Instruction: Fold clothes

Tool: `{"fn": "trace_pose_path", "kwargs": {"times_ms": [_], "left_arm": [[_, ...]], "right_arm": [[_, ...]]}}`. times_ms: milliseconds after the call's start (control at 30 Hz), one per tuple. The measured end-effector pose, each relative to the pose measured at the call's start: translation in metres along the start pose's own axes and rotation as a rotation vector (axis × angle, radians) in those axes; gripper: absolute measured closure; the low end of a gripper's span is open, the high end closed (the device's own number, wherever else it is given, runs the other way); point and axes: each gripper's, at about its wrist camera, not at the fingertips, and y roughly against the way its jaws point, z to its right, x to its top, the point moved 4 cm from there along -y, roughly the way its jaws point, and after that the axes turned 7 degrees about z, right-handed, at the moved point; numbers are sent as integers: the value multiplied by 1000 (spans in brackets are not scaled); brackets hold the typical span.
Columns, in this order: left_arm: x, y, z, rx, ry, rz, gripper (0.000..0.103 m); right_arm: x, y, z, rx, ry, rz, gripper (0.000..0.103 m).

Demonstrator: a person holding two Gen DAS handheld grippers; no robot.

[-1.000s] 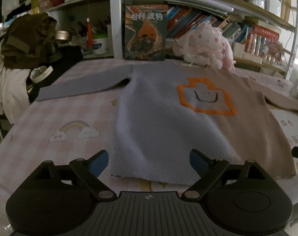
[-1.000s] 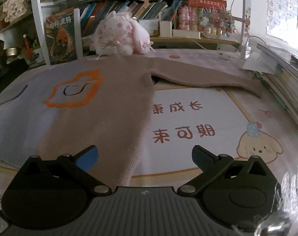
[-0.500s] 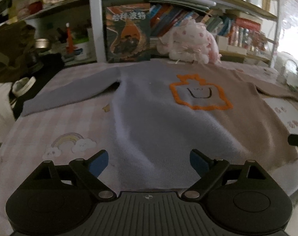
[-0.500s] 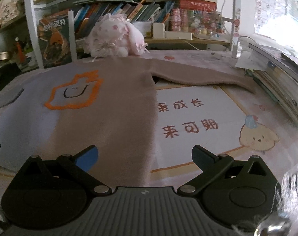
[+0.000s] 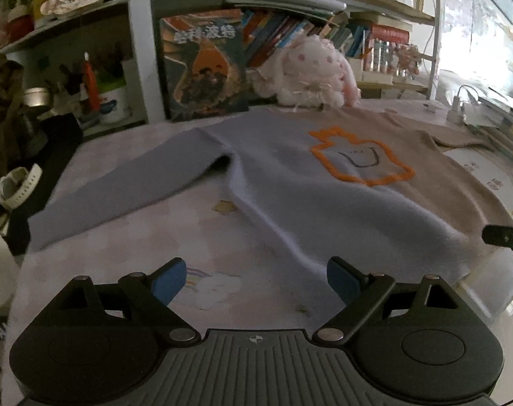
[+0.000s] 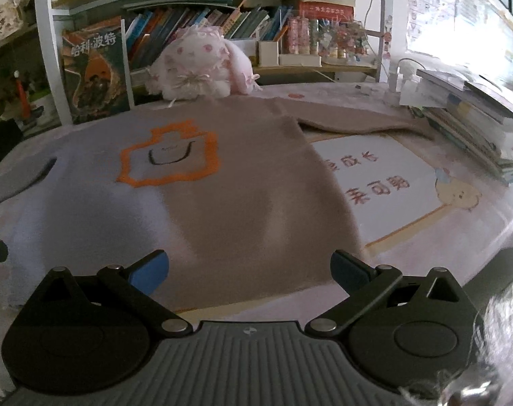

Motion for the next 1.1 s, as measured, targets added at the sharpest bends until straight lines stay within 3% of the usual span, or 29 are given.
{"fn": "trace_pose_path", "kwargs": {"times_ms": [200,500,733,1033,1100], "left_arm": [[-1,-2,-58,63,89,8,11],[6,-20,-153,261,299,55,11],[-1,-33,-201,321,468,73,13],[-12,-54,-228,359,641,54,43],[-10,-59,-226,292,693,65,54]], "right_arm": [[-6,4,-27,-32,-19,0,0],[2,-9,-33,-95,-54,49,0],[12,-6,-40,-87,-32,57,0],[17,1,-35,-121,-30,59,0],[19,3,-34,-129,-29,60,0]]}}
